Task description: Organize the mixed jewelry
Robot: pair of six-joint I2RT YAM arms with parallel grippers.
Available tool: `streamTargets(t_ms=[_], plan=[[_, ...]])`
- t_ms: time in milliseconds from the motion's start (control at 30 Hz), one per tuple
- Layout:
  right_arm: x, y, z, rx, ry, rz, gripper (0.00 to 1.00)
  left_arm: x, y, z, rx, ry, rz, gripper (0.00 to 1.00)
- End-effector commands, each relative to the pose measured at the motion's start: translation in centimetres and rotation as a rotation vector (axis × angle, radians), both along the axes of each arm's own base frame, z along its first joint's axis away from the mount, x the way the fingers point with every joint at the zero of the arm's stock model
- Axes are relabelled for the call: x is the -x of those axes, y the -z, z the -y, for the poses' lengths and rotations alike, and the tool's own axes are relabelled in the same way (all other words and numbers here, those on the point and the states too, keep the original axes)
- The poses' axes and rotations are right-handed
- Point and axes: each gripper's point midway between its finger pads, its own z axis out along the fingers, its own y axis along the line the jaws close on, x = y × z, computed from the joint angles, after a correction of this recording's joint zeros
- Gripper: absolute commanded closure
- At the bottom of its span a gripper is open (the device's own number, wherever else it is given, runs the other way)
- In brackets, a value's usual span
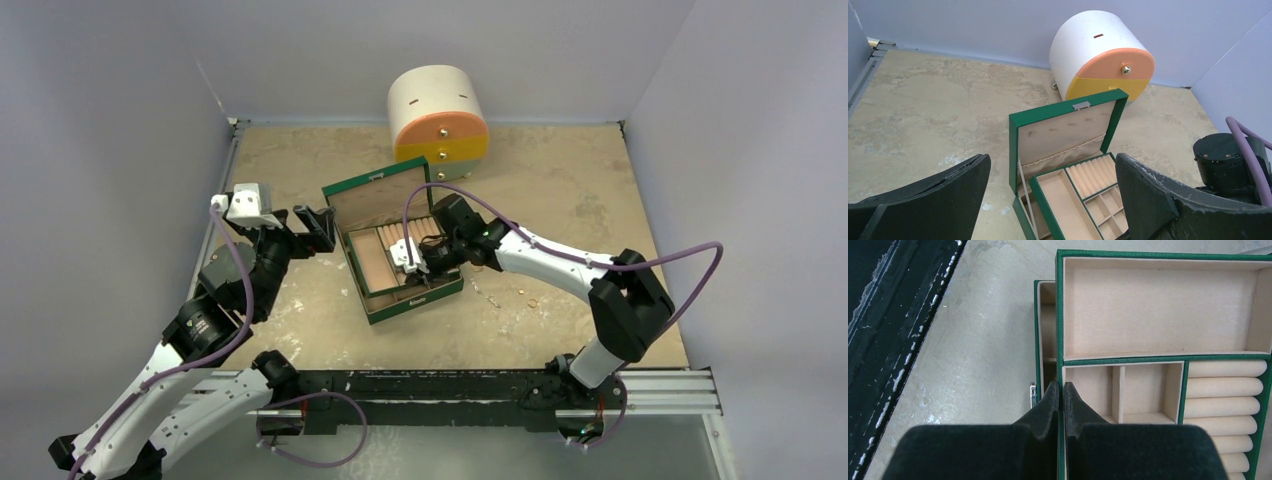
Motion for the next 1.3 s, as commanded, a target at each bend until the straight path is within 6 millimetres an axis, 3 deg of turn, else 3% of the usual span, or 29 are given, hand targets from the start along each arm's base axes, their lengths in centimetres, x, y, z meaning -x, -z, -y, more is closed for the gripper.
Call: streamTargets(t_ms=[0, 233, 933, 1167, 1267], plan=[[-0.3, -1.8, -0.8, -0.050, -0.003, 0.041, 1.00, 0.0, -1.0, 0.0, 0.042, -0.001, 0.029, 0.04], [-0.5, -0.2, -0.2, 0.036, 0.076, 0.005, 1.00, -0.1, -1.0, 0.1, 0.045, 0.002, 0.031, 0.04], [0.5, 2.8, 0.1, 0.186, 0.085, -0.016, 1.00, -0.3, -1.0, 0.1, 0.051, 0.005, 0.030, 0.04], [0.6, 2.4, 0.1, 0.190, 0.090, -0.010, 0.88, -0.3, -1.0, 0.2, 0.053, 0.010, 0.030, 0.04], [0.3, 1.6, -0.1, 0.177, 0.112, -0.009, 0.77, -0.4, -1.0, 0.2, 0.053, 0.011, 0.028, 0.04]])
